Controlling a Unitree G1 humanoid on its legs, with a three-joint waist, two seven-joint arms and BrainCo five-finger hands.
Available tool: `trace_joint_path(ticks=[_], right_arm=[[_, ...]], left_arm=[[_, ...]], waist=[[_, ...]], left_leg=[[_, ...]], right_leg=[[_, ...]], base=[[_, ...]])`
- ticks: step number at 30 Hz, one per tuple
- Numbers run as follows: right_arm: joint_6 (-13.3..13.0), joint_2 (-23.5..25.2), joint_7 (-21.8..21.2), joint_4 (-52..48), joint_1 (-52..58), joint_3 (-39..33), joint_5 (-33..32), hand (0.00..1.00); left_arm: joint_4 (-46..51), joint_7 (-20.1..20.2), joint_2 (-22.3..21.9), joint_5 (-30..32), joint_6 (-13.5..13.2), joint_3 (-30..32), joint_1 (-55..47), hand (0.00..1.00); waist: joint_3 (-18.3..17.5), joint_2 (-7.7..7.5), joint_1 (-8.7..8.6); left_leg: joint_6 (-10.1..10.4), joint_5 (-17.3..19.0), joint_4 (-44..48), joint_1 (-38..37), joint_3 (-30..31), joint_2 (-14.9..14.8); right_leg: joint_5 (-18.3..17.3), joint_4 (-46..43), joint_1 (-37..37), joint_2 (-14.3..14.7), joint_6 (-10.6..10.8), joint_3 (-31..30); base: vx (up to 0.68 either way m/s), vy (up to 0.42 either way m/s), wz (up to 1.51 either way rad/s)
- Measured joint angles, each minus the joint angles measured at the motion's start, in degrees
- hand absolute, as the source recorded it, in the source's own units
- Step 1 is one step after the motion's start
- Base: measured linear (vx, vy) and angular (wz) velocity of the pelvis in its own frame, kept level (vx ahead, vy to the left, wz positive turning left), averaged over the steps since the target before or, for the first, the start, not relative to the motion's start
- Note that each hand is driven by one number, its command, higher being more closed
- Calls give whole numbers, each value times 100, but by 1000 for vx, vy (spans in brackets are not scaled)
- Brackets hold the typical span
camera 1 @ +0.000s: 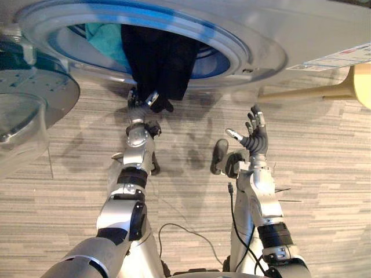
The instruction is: Pick up the laundry basket with both hands and put the clothes into the washing machine.
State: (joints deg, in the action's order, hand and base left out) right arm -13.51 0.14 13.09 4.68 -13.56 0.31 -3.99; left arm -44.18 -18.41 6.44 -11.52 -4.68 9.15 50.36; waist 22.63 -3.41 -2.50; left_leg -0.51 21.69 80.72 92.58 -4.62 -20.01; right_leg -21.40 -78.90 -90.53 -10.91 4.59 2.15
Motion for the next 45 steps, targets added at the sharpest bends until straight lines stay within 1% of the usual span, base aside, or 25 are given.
trace_joint_path(ticks=[1,2,6,8,11,13,16,19,22,23,24,25,27,28,29,32,33,34,36,40,43,45], right_arm=[[-3,-1,-10,-22,1,4,1,0],[-9,0,-62,-92,4,9,0,0],[-59,0,-94,-187,33,24,3,0],[-125,1,-115,-271,61,26,3,0],[-168,-3,-211,-346,68,26,1,0],[-171,-3,-214,-375,97,21,3,0],[-183,2,-218,-397,148,21,10,0],[-183,20,-215,-394,161,21,26,0],[-182,86,-211,-387,169,21,88,0],[-181,103,-208,-386,168,21,140,0],[-175,103,-204,-381,174,19,187,0],[-165,103,-202,-375,177,19,207,0],[-143,119,-199,-335,186,21,292,0],[-130,126,-200,-322,191,23,308,0],[-114,150,-202,-307,224,37,335,0],[-78,167,-201,-302,338,64,388,0],[-67,163,-200,-309,429,70,430,0],[-60,153,-200,-311,457,69,453,0],[-56,104,-204,-315,471,73,461,0],[-52,34,-215,-335,475,115,458,0],[-50,45,-229,-337,475,165,458,0],[-49,56,-335,-338,473,262,457,0]], left_arm=[[-46,-53,5,5,12,-3,35,0],[-52,-71,26,5,32,-7,73,100],[-53,-192,75,4,95,-77,153,100],[-53,-306,195,4,158,-224,256,100],[-50,-315,409,-3,173,-284,328,100],[32,-314,454,-14,173,-301,336,100],[234,-383,428,-30,172,-369,302,100],[761,-526,300,-87,169,-479,53,100],[1397,-632,53,-167,156,-541,-273,100],[1713,-692,18,-275,116,-649,-448,100],[2084,-699,-64,-411,-2,-748,-606,100],[2265,-705,-134,-487,-37,-763,-692,100],[2957,-696,-353,-643,-405,-1029,-967,100],[3105,-691,-397,-667,-486,-1098,-999,100],[3407,-673,-478,-689,-622,-1201,-1085,100],[3776,-637,-571,-863,-834,-1341,-1334,100],[3794,-592,-583,-931,-855,-1378,-1484,100],[3799,-552,-584,-937,-856,-1380,-1569,100],[3864,-536,-572,-947,-853,-1381,-1696,100],[4288,-540,-498,-1013,-857,-1418,-1702,100],[4227,-635,-181,-953,-817,-1406,-989,100],[3947,-853,205,-701,-780,-1331,-14,100]], waist=[[0,0,-1],[0,0,-7],[-5,-8,-48],[-9,-16,-53],[-10,-17,-112],[-11,-20,-138],[-13,-22,-119],[-23,-38,-121],[-28,-48,-126],[-31,-52,-123],[-31,-52,-122],[-32,-53,-115],[-45,-68,-27],[-61,-79,0],[-145,-81,13],[-344,-79,23],[-525,-84,19],[-559,-83,19],[-563,-84,24],[-608,-81,37],[-609,-81,33],[-609,-81,30]], left_leg=[[-3,17,34,29,-3,-2],[-6,35,75,101,-5,-2],[1,71,182,256,25,7],[1,70,204,332,32,18],[2,71,227,378,52,50],[2,70,232,387,51,103],[-8,55,248,454,108,121],[-8,37,273,466,145,167],[18,18,267,463,163,225],[38,5,247,456,168,247],[79,-20,201,435,168,301],[92,-31,178,418,168,315],[130,-65,86,297,182,325],[145,-73,51,254,182,325],[183,-101,-46,206,191,334],[259,-156,-246,58,259,392],[291,-181,-335,39,281,401],[297,-191,-396,-35,293,404],[301,-216,-499,-195,300,404],[338,-239,-628,-259,308,402],[337,-257,-657,-257,323,400],[336,-257,-654,-247,333,391]], right_leg=[[-4,-29,-38,4,4,-23],[-12,-67,-113,5,17,-47],[-72,-177,-231,-12,35,-49],[-72,-210,-304,-25,33,-52],[-90,-253,-340,-53,8,-46],[-115,-302,-368,-104,-3,-59],[-141,-344,-384,-127,-34,-2],[-170,-414,-383,-167,-74,11],[-201,-467,-380,-234,-93,25],[-207,-473,-377,-245,-99,26],[-217,-473,-366,-289,-111,33],[-222,-472,-351,-316,-120,44],[-245,-432,-229,-330,-150,83],[-246,-407,-198,-334,-153,86],[-250,-338,-143,-339,-161,121],[-280,-182,53,-354,-213,259],[-288,-116,86,-355,-226,306],[-294,-74,167,-361,-238,342],[-308,21,335,-362,-254,396],[-311,121,409,-340,-254,446],[-310,159,432,-323,-254,478],[-302,184,439,-315,-261,492]], base=[[20,0,-9],[19,-6,-4],[8,-11,3],[0,0,0],[4,-12,4],[13,-23,12],[15,-33,7],[17,-31,10],[13,-33,13],[7,-45,15],[8,-45,18],[10,-44,21],[8,-54,10],[5,-57,4],[6,-48,5],[29,-63,8],[48,-56,8],[60,-55,8],[55,-45,5],[30,-29,2],[0,0,0],[2,-4,-2]])
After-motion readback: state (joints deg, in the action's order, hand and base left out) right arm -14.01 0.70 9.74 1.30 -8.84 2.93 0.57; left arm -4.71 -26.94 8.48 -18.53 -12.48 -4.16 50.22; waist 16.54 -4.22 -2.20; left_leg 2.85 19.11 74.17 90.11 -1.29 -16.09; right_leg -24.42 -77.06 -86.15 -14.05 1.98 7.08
